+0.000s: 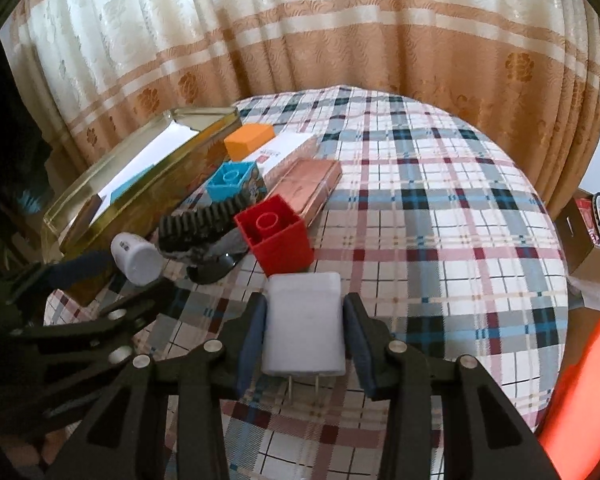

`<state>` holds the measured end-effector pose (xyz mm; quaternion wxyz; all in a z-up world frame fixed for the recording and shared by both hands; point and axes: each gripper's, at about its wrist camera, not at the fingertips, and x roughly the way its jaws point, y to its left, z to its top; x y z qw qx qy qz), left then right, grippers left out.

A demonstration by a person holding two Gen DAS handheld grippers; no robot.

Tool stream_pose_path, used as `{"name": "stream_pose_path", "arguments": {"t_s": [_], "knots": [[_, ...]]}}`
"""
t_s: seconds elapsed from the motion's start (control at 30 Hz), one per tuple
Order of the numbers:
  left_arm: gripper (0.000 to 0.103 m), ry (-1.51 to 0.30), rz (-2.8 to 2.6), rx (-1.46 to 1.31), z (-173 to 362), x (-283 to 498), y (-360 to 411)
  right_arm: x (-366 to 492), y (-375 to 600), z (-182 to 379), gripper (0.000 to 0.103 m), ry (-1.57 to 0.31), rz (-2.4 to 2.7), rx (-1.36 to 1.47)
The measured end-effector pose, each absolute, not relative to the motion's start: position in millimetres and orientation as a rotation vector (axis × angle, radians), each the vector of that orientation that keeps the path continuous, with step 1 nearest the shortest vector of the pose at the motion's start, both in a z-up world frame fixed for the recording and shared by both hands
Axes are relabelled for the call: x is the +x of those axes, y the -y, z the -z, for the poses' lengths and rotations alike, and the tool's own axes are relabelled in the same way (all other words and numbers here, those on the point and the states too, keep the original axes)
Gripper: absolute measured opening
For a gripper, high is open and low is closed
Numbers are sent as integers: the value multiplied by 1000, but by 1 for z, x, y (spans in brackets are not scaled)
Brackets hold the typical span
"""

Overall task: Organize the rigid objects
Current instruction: 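Grasp the black brush with the left tool while the right tool holds the charger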

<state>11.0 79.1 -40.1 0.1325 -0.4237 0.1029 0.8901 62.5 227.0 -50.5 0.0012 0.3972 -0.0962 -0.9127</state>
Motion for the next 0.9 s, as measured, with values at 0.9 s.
{"name": "stream_pose_path", "arguments": {"t_s": [0.9], "knots": [[100, -482, -2507, -1196, 55, -29, -109, 64, -226, 49, 43, 263, 2826, 1265]]}}
